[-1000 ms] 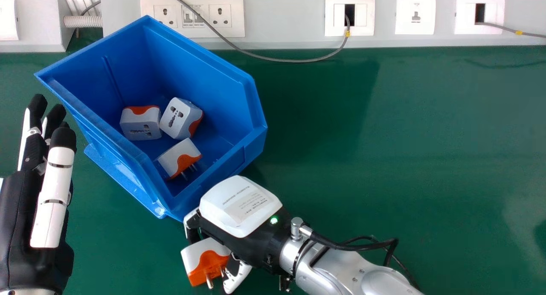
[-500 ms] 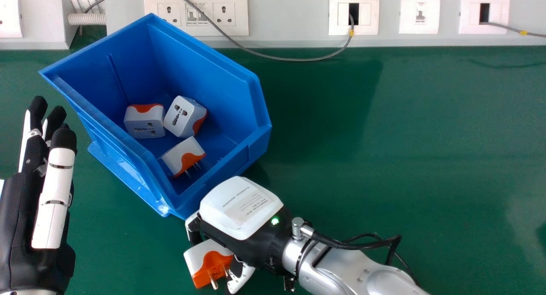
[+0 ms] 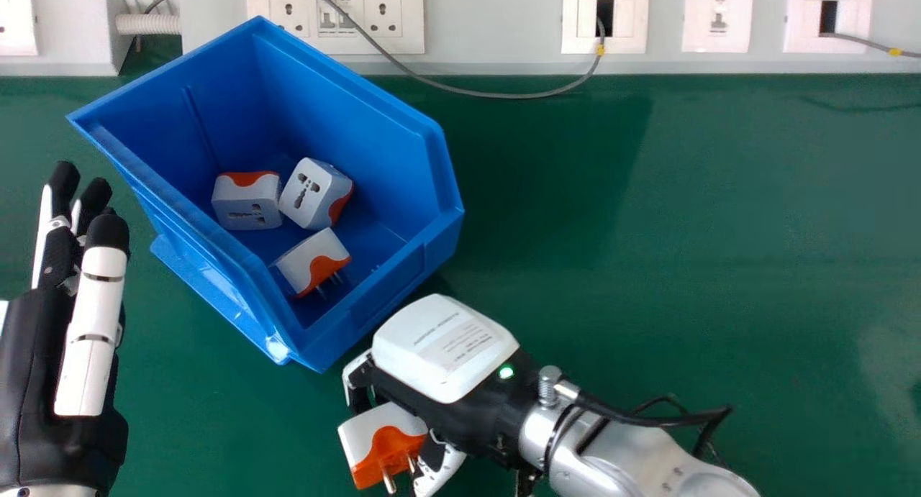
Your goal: Pick all objects and put in blue box
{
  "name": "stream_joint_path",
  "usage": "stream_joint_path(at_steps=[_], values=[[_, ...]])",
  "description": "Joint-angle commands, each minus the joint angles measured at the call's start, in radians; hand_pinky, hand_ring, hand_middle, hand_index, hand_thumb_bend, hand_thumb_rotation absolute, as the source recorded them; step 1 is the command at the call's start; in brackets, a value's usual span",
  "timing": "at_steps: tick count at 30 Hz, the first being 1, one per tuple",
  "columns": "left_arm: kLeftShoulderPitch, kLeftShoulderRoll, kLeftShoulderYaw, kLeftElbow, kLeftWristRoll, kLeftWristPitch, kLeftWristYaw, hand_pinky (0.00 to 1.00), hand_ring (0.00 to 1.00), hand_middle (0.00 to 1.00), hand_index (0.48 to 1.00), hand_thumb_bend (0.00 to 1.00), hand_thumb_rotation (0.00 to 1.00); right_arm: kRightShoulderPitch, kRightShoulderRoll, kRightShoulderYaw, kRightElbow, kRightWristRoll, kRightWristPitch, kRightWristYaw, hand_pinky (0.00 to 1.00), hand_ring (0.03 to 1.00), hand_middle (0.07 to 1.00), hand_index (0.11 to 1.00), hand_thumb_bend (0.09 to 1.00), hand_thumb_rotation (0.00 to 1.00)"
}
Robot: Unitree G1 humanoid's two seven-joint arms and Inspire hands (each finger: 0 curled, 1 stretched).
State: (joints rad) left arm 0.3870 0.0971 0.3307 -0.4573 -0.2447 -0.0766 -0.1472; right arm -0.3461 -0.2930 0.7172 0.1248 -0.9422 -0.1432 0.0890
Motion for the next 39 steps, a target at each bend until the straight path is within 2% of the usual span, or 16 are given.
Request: stream_joint_path(at_steps=[1, 6, 10, 15, 18, 25, 29, 34, 39], values=[[-0.004, 0.012, 0.011, -0.032, -0.016, -0.004, 0.0, 1.0, 1.0, 0.99, 1.0, 0.47, 0.82, 0.011, -0.004, -0.027, -0.065, 0.018, -0.01, 0.007, 0.27, 0.358, 0.494, 0.53, 0.509, 0.0], [-0.001, 0.016, 0.011, -0.04, -0.019, 0.001, -0.002, 1.0, 1.0, 0.99, 1.0, 0.47, 0.82, 0.043, -0.033, -0.059, -0.148, 0.008, -0.013, 0.018, 0.28, 0.375, 0.501, 0.531, 0.509, 0.0], [0.0, 0.018, 0.013, -0.034, -0.021, -0.002, -0.005, 1.0, 1.0, 0.99, 1.0, 0.47, 0.82, 0.074, -0.075, -0.104, -0.228, 0.011, -0.028, 0.026, 0.29, 0.387, 0.504, 0.528, 0.507, 0.0], [-0.004, 0.016, 0.008, -0.021, -0.01, -0.014, -0.006, 1.0, 1.0, 0.99, 1.0, 0.47, 0.82, 0.089, -0.109, -0.154, -0.317, 0.011, -0.028, 0.067, 0.31, 0.403, 0.517, 0.536, 0.499, 0.0], [-0.003, 0.014, 0.004, -0.022, -0.005, -0.017, -0.005, 1.0, 1.0, 0.99, 1.0, 0.47, 0.82, 0.112, -0.101, -0.197, -0.39, 0.052, 0.002, 0.121, 0.32, 0.408, 0.517, 0.538, 0.496, 0.0], [0.005, 0.013, 0.005, -0.027, -0.006, -0.02, -0.005, 1.0, 1.0, 0.99, 1.0, 0.46, 0.82, 0.122, -0.089, -0.305, -0.54, 0.163, 0.044, 0.224, 0.32, 0.421, 0.515, 0.533, 0.495, 0.0], [0.005, 0.009, -0.002, -0.026, 0.002, -0.02, -0.001, 1.0, 1.0, 0.99, 1.0, 0.46, 0.82, 0.072, -0.074, -0.349, -0.581, 0.183, 0.061, 0.253, 0.33, 0.426, 0.518, 0.522, 0.495, 0.0], [0.0, 0.01, -0.004, -0.023, 0.004, -0.015, 0.001, 1.0, 1.0, 0.99, 1.0, 0.46, 0.82, -0.01, -0.02, -0.352, -0.535, 0.15, 0.065, 0.214, 0.33, 0.429, 0.52, 0.52, 0.494, 0.0], [0.004, 0.016, 0.003, -0.029, -0.003, -0.015, -0.003, 1.0, 1.0, 0.99, 1.0, 0.46, 0.82, -0.102, 0.037, -0.331, -0.415, 0.137, 0.029, 0.133, 0.33, 0.432, 0.521, 0.52, 0.494, 0.0]])
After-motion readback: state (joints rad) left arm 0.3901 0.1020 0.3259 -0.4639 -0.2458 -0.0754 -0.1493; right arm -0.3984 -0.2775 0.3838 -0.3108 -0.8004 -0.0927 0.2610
